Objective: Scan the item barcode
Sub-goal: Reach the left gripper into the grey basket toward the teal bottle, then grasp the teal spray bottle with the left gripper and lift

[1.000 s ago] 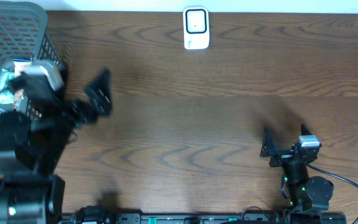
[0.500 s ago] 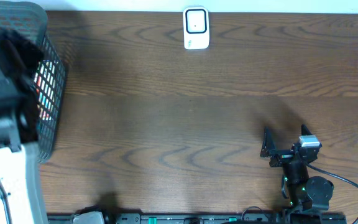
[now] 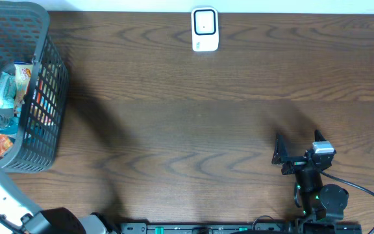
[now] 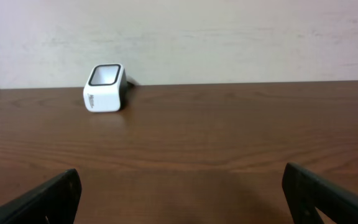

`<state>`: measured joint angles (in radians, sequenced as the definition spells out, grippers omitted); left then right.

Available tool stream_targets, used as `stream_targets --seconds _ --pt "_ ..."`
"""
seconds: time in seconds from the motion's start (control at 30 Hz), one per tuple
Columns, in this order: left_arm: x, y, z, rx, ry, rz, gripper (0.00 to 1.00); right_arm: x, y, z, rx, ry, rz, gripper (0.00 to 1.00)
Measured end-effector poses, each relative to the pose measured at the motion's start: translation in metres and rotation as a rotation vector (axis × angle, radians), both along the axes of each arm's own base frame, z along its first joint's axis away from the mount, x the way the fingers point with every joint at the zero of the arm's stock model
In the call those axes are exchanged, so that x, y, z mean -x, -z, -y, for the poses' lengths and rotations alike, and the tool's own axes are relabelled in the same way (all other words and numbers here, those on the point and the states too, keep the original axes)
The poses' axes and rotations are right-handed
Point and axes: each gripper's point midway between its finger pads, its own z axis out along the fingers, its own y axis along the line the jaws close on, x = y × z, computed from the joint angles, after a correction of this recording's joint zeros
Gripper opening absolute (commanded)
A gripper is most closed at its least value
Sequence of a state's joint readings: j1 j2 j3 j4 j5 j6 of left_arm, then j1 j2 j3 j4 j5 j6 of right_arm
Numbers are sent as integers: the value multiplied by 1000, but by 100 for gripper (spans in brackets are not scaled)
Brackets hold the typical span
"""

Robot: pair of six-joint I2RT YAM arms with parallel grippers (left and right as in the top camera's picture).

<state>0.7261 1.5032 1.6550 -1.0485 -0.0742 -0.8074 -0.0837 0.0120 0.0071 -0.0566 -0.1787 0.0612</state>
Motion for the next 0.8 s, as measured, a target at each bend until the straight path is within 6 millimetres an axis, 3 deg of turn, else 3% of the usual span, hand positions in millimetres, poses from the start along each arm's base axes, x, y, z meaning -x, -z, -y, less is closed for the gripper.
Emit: stream_targets --seconds 0.27,0.5,0.8 --pt "-9 14 3 101 8 41 98 0 0 0 0 0 0 99" --pt "-14 39 3 172 13 -8 98 0 0 0 0 0 0 99" --pt "-20 100 -1 305 3 -142 98 0 0 0 0 0 0 99"
